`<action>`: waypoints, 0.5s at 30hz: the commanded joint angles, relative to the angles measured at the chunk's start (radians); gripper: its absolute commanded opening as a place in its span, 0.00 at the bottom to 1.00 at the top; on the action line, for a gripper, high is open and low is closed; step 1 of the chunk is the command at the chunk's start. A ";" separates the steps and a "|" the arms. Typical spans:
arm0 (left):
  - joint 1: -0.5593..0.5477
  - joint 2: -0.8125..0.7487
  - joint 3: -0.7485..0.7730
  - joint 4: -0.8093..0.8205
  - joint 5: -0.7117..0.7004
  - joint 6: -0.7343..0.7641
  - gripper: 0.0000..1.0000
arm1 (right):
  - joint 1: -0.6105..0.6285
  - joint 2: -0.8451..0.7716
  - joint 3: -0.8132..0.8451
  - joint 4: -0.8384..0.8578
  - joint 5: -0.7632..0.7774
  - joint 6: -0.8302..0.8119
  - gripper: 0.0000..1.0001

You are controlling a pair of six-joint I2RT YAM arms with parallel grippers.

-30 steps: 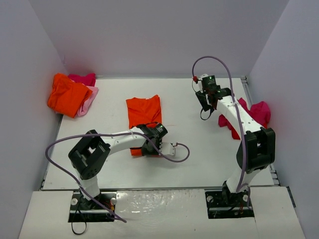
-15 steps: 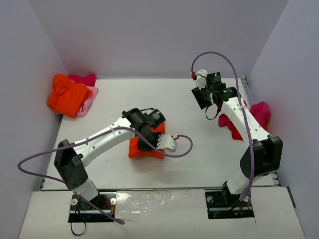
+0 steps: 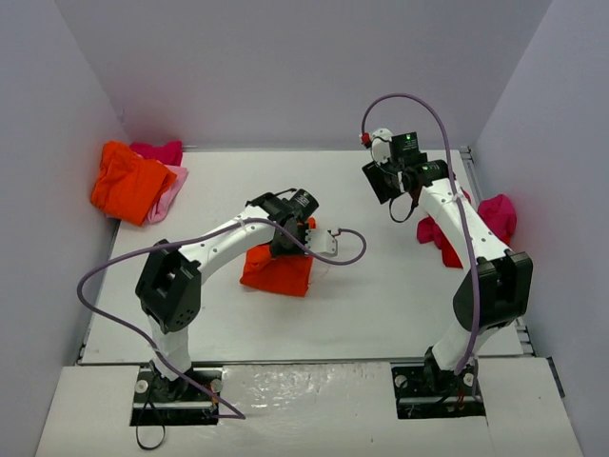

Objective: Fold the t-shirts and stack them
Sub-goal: Fold the tshirt

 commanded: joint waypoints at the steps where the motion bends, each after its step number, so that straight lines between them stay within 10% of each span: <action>1: 0.016 -0.018 0.096 0.040 -0.024 0.030 0.00 | 0.000 0.018 0.049 0.026 0.006 -0.022 0.50; 15: -0.039 -0.282 0.030 -0.231 0.163 -0.010 0.00 | 0.002 -0.047 0.013 0.037 0.026 0.008 0.49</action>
